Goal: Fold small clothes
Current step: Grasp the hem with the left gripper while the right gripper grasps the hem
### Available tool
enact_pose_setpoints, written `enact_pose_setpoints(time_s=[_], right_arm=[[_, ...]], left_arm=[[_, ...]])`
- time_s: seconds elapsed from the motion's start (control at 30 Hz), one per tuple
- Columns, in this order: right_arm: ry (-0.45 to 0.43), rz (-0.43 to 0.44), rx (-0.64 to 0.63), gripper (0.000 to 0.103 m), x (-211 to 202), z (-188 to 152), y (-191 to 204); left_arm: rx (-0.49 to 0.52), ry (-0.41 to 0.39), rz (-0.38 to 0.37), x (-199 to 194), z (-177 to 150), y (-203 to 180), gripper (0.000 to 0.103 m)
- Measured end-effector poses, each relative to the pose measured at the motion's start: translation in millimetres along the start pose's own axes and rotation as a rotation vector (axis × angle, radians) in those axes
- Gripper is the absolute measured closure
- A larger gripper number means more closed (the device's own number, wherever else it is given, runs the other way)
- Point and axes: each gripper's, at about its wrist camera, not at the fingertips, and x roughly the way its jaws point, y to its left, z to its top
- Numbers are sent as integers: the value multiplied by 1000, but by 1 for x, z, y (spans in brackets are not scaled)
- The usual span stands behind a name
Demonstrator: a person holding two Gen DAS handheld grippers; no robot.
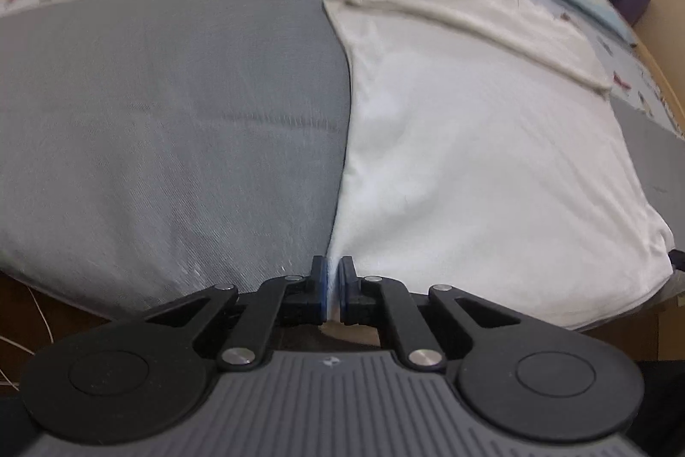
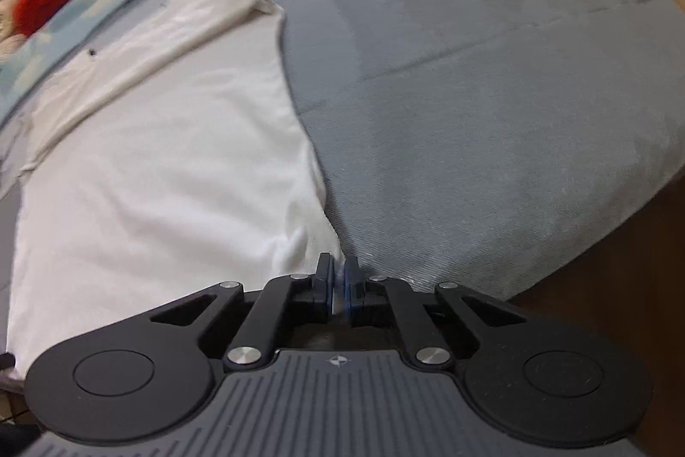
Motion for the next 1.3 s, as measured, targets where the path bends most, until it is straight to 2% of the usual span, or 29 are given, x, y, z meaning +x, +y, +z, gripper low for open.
enact_pose_setpoints(time_s=[0.13,0.2,0.3,0.37,0.43,0.47,0.5,0.53,0.77,0.8,0.83,1.0,1.1,1.3], right_arm=[[-78,-8,2,99,-26,1,0],[-48,-51,26,100,-24,-1,-6],[32,-58,23,99,-9,-5,-8],[51,-70,21,98,-5,-5,-7],[56,-70,45,92,-4,-3,-9],[60,-72,52,88,-2,-1,-9],[66,-79,54,80,-1,-1,-9],[68,-84,53,78,0,-3,-7],[83,-72,17,78,4,-6,-3],[85,-72,7,80,6,-6,-2],[88,-68,-4,97,6,-7,-1],[32,-54,-18,97,-4,-5,2],[60,-67,10,94,1,-5,-3],[84,-89,18,87,8,-6,-3]], left_arm=[[-32,-4,52,-7,-2,5,98],[-32,28,74,-2,-3,5,98],[-64,99,7,7,-2,4,96],[-65,104,7,9,0,1,93],[-62,107,22,11,1,1,85],[-69,111,24,12,2,2,85],[-78,115,24,13,3,3,85],[-94,131,7,14,3,5,85],[-53,154,19,19,-1,1,87],[-50,149,17,20,0,2,95],[-53,142,11,19,0,2,96],[-68,139,0,17,0,4,94],[-82,161,6,19,-1,6,90],[-71,158,17,21,-1,4,90]])
